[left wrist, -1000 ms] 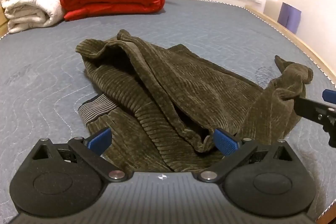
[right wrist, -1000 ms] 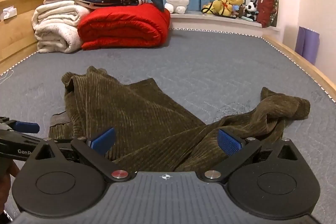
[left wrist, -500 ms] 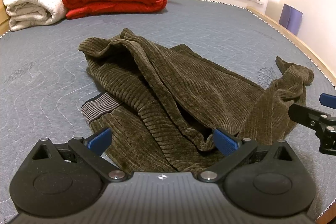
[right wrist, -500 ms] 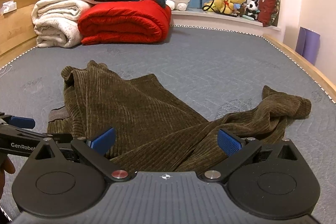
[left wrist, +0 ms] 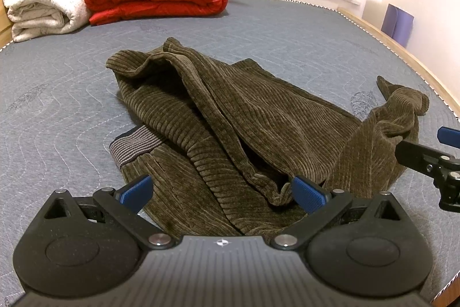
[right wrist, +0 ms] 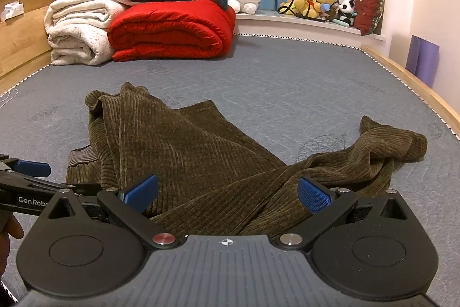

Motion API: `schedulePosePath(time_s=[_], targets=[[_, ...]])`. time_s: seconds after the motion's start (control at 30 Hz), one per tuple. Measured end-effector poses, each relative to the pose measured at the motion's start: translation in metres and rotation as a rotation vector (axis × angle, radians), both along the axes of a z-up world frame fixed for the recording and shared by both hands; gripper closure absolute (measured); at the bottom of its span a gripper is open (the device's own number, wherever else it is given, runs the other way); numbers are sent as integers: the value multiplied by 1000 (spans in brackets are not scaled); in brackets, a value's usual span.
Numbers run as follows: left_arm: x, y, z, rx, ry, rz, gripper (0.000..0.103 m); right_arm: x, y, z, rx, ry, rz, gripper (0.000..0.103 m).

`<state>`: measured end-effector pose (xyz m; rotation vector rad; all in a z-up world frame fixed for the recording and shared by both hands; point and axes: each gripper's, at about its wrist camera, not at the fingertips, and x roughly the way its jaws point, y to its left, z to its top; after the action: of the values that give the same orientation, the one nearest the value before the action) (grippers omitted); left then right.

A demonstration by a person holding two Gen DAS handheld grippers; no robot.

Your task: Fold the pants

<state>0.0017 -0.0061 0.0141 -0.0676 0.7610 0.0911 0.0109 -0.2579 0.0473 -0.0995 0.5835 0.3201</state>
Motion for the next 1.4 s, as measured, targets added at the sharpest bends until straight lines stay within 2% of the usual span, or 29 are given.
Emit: schedulePosePath(time_s=[0.77,0.97,1.07,1.17,1.23,1.27,1.3,1.33,1.4], targets=[[5,-7,-3,-2,5,-5,0,-1,-2,0,5,1,0,1],[1,-11,1,12,-29,-25,0,1,-1,-2,4,12,-3,1],[-2,-14,5,32,-72,-53,2,0,1,-3,-1,8,-1,1],[-3,-16,14,27,-106,-103,31,1,3,-3,-5,1,0,1],[4,-10,21,-25,-81,-139,67,2,4,-3,-4,-1,-1,9],[10,-5,27,-66,-56,-148,74,3,4,-3,-2,-3,-3,13],[16,0,33,-101,-35,-149,79,4,5,-3,2,-4,-6,21],[21,5,40,-124,-26,-153,81,6,5,-3,9,-4,-7,31],[33,9,56,-121,-38,-183,84,9,6,-4,21,0,-6,45]])
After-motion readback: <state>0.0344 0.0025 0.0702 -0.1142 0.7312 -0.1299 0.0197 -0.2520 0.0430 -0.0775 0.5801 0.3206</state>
